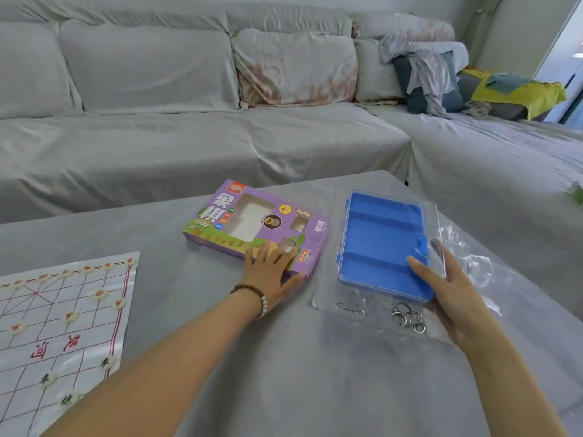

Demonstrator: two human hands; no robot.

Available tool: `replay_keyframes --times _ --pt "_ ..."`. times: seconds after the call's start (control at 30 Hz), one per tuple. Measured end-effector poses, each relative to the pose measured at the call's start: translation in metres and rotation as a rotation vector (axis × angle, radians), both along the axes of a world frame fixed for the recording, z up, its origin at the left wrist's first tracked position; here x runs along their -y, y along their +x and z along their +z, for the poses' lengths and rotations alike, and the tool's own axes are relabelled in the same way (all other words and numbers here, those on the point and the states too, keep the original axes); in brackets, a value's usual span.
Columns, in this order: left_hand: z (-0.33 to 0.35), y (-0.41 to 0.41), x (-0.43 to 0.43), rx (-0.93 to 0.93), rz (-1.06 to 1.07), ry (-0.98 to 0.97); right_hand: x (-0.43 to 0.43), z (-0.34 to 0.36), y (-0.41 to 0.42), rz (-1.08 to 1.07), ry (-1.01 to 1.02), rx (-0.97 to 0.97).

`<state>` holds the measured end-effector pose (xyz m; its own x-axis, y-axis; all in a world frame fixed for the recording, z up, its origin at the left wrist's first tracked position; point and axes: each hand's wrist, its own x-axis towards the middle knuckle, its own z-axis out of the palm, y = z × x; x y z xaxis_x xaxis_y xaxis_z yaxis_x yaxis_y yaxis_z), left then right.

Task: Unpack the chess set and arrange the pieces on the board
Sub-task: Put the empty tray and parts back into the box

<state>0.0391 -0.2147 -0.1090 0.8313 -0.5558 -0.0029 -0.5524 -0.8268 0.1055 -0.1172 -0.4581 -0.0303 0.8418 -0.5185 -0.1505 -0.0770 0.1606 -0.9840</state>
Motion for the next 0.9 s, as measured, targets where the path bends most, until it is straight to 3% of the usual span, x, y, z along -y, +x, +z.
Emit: replay_keyframes --times 0.2,0.5,0.77,0.9 --pt "0.003 -0.033 -0.072 0.03 -0.257 -0.124 0.001 -0.002 -0.018 0.058 -0.017 -0.021" --pt "-0.005 -0.053 -0.097 0.098 -0.319 -0.349 -0.003 -0.002 -0.051 0.164 -0.09 -0.06" --pt "0.013 -0.072 -0.081 -0.129 0.093 -0.775 -0.004 0.002 -0.084 0.45 -0.106 -0.162" --pt "0.017 -0.062 -0.082 -0.114 0.12 -0.723 -0.008 -0.008 -0.089 0.619 -0.149 -0.251"
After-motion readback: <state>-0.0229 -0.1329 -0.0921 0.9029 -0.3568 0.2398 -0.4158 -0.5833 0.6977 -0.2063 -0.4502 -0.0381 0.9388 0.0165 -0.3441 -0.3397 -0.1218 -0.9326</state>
